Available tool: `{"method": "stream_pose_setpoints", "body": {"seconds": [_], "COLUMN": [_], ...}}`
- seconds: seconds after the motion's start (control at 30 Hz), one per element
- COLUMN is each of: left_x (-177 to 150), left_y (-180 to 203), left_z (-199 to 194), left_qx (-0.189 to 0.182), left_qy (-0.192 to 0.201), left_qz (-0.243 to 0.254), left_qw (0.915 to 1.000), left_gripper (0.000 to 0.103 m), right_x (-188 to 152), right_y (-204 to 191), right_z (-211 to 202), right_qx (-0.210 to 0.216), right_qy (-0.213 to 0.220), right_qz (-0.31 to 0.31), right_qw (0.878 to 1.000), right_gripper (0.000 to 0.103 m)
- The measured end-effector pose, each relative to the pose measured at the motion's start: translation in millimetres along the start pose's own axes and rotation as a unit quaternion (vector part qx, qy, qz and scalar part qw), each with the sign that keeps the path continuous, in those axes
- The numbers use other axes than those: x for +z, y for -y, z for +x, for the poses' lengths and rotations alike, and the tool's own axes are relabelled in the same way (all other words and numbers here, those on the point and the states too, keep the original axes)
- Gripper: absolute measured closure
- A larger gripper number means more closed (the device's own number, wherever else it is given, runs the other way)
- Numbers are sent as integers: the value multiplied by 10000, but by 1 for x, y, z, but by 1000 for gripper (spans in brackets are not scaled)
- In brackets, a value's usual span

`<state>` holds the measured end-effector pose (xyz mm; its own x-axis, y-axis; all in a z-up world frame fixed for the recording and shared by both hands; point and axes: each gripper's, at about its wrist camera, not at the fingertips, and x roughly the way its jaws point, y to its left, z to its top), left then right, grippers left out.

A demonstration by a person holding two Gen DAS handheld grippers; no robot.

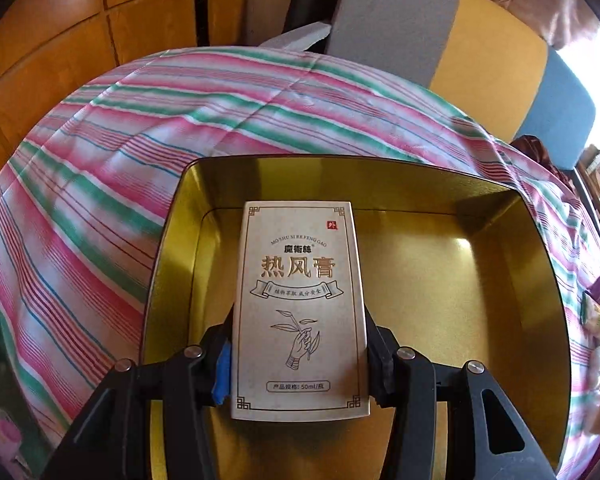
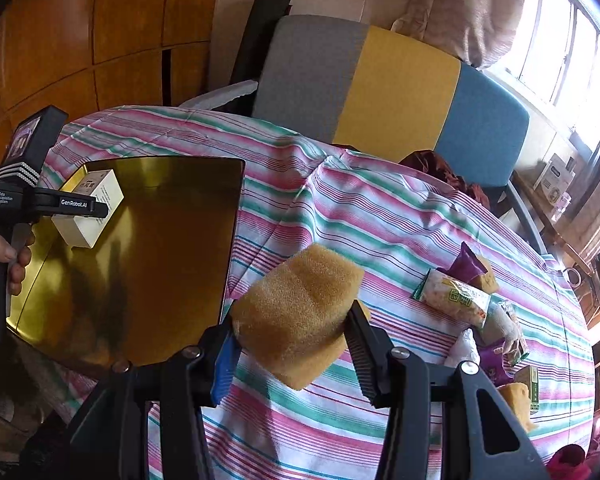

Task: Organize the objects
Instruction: 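Lower the white box into the gold tray and open the left gripper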

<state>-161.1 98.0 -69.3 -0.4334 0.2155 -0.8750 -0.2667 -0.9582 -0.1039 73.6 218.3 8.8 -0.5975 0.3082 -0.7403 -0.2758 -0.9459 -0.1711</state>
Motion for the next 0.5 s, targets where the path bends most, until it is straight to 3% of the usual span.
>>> {"method": "stream_pose_setpoints", "body": {"seconds": [0.27,0.5], "left_x": [7,-1], "left_y": [-2,-9], "left_z": [9,-28], "left_qx": [228,-88], "left_qy": [20,395], "left_qz": [143,133], "left_qw": [9996,9991], "left_gripper": [47,39], "right_x": [1,7], "right_y": [-4,-15], "right_z": [1,3], "right_qx": [17,157], "right_qy": [-34,-56], "right_qz": [-40,-157], "right_qw": [10000,9997], "right_gripper": [54,54]}}
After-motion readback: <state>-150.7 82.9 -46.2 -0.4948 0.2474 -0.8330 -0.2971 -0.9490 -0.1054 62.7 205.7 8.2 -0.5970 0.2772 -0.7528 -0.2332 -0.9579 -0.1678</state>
